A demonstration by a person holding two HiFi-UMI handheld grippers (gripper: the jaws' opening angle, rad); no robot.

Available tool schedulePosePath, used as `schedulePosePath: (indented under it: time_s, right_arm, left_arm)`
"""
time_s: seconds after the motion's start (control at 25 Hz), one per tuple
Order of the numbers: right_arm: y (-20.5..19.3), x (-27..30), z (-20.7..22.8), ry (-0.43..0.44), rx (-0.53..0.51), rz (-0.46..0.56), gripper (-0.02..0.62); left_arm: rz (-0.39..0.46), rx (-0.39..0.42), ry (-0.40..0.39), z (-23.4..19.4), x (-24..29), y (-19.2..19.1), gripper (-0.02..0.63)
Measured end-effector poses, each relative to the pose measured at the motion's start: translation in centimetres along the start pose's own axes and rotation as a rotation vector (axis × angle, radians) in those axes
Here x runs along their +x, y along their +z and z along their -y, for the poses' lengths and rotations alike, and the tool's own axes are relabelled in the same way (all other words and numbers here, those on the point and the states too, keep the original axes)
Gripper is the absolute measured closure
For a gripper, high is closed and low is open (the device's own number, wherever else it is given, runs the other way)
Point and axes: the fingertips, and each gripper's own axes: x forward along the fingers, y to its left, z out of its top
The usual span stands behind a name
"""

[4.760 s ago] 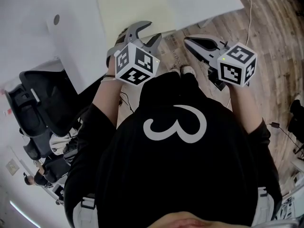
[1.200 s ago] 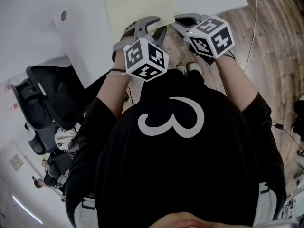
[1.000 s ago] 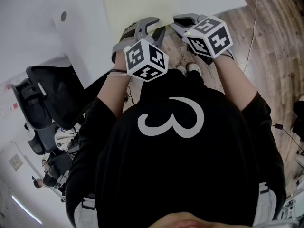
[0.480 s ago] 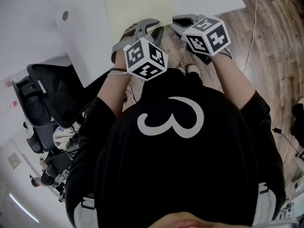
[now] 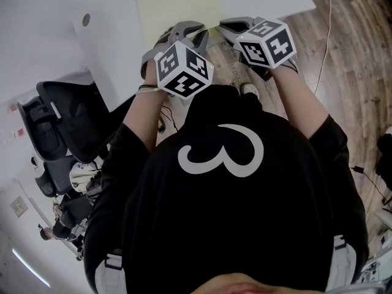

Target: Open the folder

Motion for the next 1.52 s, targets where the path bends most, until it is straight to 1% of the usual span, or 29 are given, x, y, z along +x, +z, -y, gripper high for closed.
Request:
schedulePosePath:
  time_s: [0.28, 0.4, 0.52, 0.72, 0.88, 1.04, 1.52]
  right_arm:
    - [-0.1, 0.2, -0.1, -0.01, -0.027, -0.008, 0.572]
    - [0.0, 0.1, -0.1, -0.012, -0.019, -0.012, 0.572]
    - [0.0, 0.0, -0.1, -0.005, 0.004, -0.017, 0.572]
    - [0.0, 0.3, -0.2, -0.014, -0.025, -0.039, 0.572]
    - [-0.1, 0.4, -0.2, -0.015, -0.024, -0.053, 0.572]
    - [-0.1, 0.5, -0.4, -0.021, -0.027, -0.064, 0.572]
    - [-0.4, 0.7, -0.8, -0.021, -0.049, -0.08, 0.572]
  left_arm:
    - [0.014, -0.058, -0.016, -0.6, -0.6, 0.0, 0.569]
    - [0.021, -0.081, -0.026, -0.9, -0.8, 0.1, 0.572]
    - [0.043, -0.128, -0.054, -1.0, -0.9, 0.2, 0.572]
    - [0.069, -0.17, -0.069, -1.3, -0.9, 0.1, 0.574]
    - [0.103, -0.212, -0.079, -1.6, -1.1, 0.0, 0.577]
    - [0.114, -0.229, -0.078, -1.9, -1.5, -0.1, 0.58]
    - [0.113, -0.274, -0.058, -2.6, -2.2, -0.4, 0.588]
